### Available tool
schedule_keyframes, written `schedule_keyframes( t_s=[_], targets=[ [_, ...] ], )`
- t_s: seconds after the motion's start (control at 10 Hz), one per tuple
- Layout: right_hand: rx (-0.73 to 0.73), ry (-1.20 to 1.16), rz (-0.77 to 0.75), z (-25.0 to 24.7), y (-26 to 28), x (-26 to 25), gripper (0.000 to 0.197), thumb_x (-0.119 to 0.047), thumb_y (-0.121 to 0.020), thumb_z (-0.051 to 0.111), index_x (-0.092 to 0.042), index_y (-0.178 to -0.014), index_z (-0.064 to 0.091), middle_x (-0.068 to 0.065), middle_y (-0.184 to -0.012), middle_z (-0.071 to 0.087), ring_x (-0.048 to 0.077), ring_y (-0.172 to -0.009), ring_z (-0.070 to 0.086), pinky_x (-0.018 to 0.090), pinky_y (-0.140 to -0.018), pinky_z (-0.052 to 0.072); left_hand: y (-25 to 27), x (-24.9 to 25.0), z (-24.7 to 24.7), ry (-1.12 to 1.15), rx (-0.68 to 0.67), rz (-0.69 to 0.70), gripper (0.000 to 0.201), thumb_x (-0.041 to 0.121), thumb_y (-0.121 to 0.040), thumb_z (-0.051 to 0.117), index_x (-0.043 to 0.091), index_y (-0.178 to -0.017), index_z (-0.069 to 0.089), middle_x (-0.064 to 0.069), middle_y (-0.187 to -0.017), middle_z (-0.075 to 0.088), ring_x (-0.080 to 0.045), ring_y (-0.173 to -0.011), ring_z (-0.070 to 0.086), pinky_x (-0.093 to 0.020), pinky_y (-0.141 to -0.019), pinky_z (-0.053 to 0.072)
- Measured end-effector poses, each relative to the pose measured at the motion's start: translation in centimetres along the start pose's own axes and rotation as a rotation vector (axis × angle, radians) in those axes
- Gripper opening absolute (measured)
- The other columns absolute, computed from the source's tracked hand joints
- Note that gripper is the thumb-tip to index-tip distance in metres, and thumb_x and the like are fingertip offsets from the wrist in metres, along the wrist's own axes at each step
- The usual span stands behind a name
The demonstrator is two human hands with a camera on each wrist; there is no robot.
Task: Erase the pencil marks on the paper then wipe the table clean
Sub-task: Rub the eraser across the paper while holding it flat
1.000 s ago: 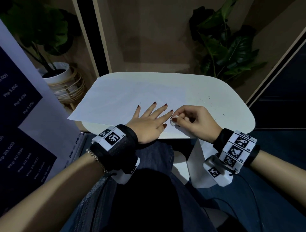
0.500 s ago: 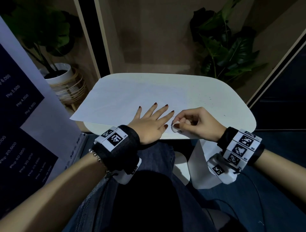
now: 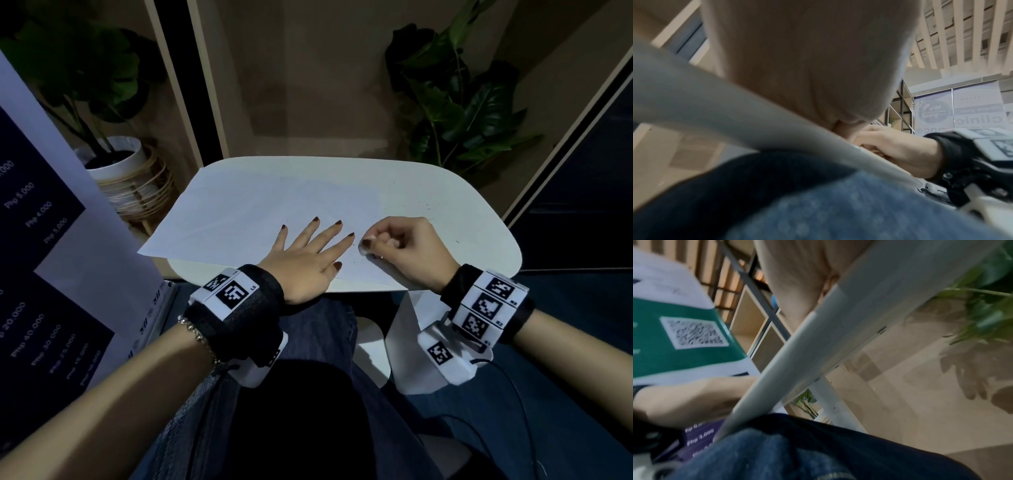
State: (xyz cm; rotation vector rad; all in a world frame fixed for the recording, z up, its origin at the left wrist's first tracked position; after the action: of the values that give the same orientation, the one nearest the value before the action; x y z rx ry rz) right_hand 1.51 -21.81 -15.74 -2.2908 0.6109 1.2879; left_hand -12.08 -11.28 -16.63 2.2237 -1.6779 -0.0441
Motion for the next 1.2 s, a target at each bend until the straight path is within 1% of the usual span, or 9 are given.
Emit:
schedule_keyframes(
  t_s=[0.1, 0.2, 0.4, 0.5, 0.7, 0.8, 0.9, 1.0, 1.2],
  targets=[
    [-0.184, 0.007, -0.055, 0.4, 0.6, -1.3, 0.005, -0.001, -0.088, 0.070, 0.003, -0.089, 0.072, 0.018, -0.068, 0.067, 0.004, -0.058, 0.057, 0.013, -0.065, 0.045, 0.0, 0.0, 0.0, -0.008, 0.002, 0.005, 0.053, 0.037, -0.107, 0.014, 0.041, -0.154, -0.010, 0.017, -0.160, -0.021, -0.013, -0.147, -0.024, -0.054, -0.118, -0.012],
    [0.007, -0.049, 0.011, -0.4, -0.1, -0.1, 0.005, -0.006, -0.088, 0.071, -0.003, -0.085, 0.073, 0.002, -0.064, 0.068, 0.008, -0.058, 0.055, 0.019, -0.065, 0.047, -0.1, -0.1, 0.0, -0.010, 0.010, -0.002, 0.053, 0.037, -0.107, 0.014, 0.041, -0.154, -0.010, 0.017, -0.160, -0.021, -0.013, -0.147, -0.024, -0.054, -0.118, -0.011],
    [-0.183, -0.032, -0.028, 0.2, 0.6, -1.3, 0.007, 0.001, -0.088, 0.069, 0.008, -0.090, 0.071, 0.013, -0.066, 0.064, 0.004, -0.056, 0.053, 0.011, -0.064, 0.046, -0.1, -0.1, 0.0, -0.011, 0.007, -0.002, 0.053, 0.037, -0.107, 0.014, 0.042, -0.154, -0.010, 0.017, -0.160, -0.022, -0.012, -0.147, -0.024, -0.054, -0.118, -0.012],
    [0.034, -0.137, 0.071, -0.7, -0.2, 0.6, 0.006, -0.003, -0.088, 0.071, 0.003, -0.086, 0.072, -0.002, -0.059, 0.063, 0.007, -0.055, 0.050, 0.031, -0.076, 0.054, -0.1, -0.1, 0.1, -0.017, 0.004, -0.002, 0.053, 0.037, -0.107, 0.013, 0.042, -0.154, -0.011, 0.017, -0.160, -0.022, -0.012, -0.147, -0.025, -0.054, -0.118, -0.012],
    [-0.167, -0.100, 0.024, -0.1, 0.6, -1.0, 0.010, 0.002, -0.086, 0.071, 0.011, -0.089, 0.070, 0.026, -0.066, 0.060, 0.013, -0.059, 0.051, 0.017, -0.065, 0.049, -0.1, -0.1, 0.1, -0.017, 0.003, -0.002, 0.053, 0.038, -0.107, 0.013, 0.042, -0.153, -0.011, 0.018, -0.160, -0.023, -0.012, -0.147, -0.025, -0.054, -0.118, -0.012],
    [0.008, -0.190, 0.092, -0.5, -0.2, 0.5, 0.010, -0.004, -0.087, 0.073, 0.006, -0.088, 0.072, 0.018, -0.068, 0.066, 0.013, -0.061, 0.057, 0.031, -0.075, 0.054, 0.0, -0.1, 0.1, -0.015, 0.002, -0.006, 0.053, 0.038, -0.107, 0.013, 0.042, -0.153, -0.011, 0.017, -0.160, -0.023, -0.012, -0.147, -0.025, -0.054, -0.118, -0.012],
    [0.081, -0.224, 0.141, -0.6, -0.3, 1.0, 0.008, -0.001, -0.086, 0.072, 0.007, -0.086, 0.070, 0.004, -0.061, 0.065, 0.010, -0.056, 0.055, 0.029, -0.073, 0.052, 0.0, -0.1, 0.1, -0.018, 0.003, -0.011, 0.053, 0.038, -0.107, 0.013, 0.042, -0.153, -0.011, 0.018, -0.160, -0.022, -0.012, -0.147, -0.025, -0.054, -0.118, -0.011],
    [-0.088, -0.167, 0.073, -0.3, 0.2, -0.2, 0.008, 0.001, -0.088, 0.070, 0.009, -0.088, 0.070, 0.003, -0.060, 0.062, 0.013, -0.060, 0.054, 0.024, -0.070, 0.054, 0.0, -0.1, 0.1, -0.014, 0.001, -0.009, 0.052, 0.038, -0.107, 0.013, 0.043, -0.153, -0.010, 0.018, -0.160, -0.022, -0.012, -0.147, -0.024, -0.054, -0.118, -0.012],
    [0.180, -0.377, 0.174, -1.3, -0.3, 1.5, 0.014, 0.001, -0.090, 0.068, 0.015, -0.091, 0.065, 0.000, -0.057, 0.059, 0.007, -0.052, 0.052, 0.035, -0.088, 0.055, 0.0, -0.1, 0.0, -0.017, 0.000, -0.004, 0.052, 0.037, -0.107, 0.013, 0.042, -0.154, -0.010, 0.017, -0.160, -0.022, -0.013, -0.147, -0.025, -0.054, -0.118, -0.013]
  ],
)
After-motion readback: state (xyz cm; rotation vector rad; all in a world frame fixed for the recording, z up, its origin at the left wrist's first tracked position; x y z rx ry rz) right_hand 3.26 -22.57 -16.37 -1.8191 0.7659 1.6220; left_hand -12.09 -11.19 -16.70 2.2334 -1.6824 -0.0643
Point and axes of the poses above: each hand's wrist, its own y-axis away from the middle knuckle, its own z-axis out of the palm, x = y × z, the point moved 6 cm from there along -y, towards the middle knuckle
